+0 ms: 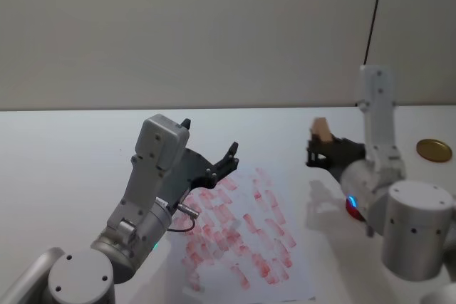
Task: Use the one hand to pick up the stamp and affix it onto the A4 paper.
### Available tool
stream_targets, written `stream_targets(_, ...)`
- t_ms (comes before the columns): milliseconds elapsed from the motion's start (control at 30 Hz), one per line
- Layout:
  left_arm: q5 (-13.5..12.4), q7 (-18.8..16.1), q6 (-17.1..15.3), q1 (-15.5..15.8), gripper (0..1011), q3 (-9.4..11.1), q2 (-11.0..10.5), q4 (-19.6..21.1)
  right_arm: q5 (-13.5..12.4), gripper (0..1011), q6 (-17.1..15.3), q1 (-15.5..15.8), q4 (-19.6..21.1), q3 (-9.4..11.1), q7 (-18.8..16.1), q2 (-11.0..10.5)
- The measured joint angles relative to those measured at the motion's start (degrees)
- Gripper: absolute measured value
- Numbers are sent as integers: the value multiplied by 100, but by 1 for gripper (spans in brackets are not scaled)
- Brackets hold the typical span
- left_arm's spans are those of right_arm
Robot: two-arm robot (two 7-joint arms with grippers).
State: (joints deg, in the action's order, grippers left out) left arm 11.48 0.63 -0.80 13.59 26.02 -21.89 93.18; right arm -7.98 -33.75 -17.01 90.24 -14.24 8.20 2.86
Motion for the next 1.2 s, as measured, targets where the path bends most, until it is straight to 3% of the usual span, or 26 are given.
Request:
stream_targets(433,0,0,0,0,993,0,0,0,-246,223,-151,451,281,277,353,-253)
stream_targets(1200,0,0,0,0,993,0,0,0,-392,224,-450,402,-174,486,334,-284)
